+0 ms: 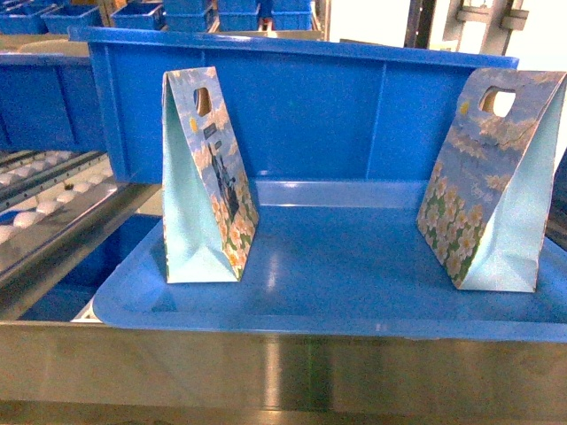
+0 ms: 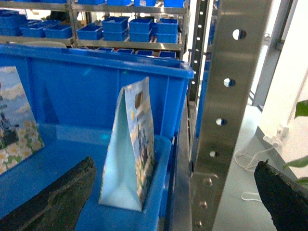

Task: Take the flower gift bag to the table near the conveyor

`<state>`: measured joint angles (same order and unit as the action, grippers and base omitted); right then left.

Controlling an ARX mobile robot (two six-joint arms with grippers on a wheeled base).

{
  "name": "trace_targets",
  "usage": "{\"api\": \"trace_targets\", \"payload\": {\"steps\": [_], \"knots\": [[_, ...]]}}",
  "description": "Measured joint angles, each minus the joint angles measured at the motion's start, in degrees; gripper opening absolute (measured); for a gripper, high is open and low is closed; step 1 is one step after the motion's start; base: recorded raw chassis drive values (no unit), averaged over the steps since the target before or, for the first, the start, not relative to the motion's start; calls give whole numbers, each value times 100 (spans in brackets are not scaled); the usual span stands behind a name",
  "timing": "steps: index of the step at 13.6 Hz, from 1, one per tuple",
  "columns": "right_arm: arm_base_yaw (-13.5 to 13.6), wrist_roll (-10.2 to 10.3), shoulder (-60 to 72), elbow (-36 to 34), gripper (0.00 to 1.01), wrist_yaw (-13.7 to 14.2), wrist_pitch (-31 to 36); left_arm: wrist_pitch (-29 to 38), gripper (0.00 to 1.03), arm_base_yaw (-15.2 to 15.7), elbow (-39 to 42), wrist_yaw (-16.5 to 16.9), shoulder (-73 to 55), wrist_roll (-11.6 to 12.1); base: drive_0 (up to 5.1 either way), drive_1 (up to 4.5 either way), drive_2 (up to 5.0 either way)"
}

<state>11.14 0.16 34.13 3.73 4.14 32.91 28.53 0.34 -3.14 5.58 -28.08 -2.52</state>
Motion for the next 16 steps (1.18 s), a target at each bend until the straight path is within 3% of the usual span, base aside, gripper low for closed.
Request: {"api": "trace_targets", "payload": {"steps": [2,3,7,10,13,16], "knots": [[341,-22,986,330,98,149,763,787,98,-415,-326,-157,-938,-15,0,0,0],[435,-81,1198,459,98,326,675,789,98,-656,-400,-332,-1126,-26,0,0,0],[496,-83,1097,490,98,417,699,796,98,-688,-404,-369,-1119,-26,0,0,0],[903,-109,1847,732,98,479,977,796,98,-688,-404,-369,-1119,-26,0,0,0],[1106,-131,2444,1259,98,597,1180,796,98,-688,-404,-369,-1119,-26,0,0,0],[1067,-153,3300,2035,98,675,1036,796,98,-688,-404,-369,-1119,-26,0,0,0]]}}
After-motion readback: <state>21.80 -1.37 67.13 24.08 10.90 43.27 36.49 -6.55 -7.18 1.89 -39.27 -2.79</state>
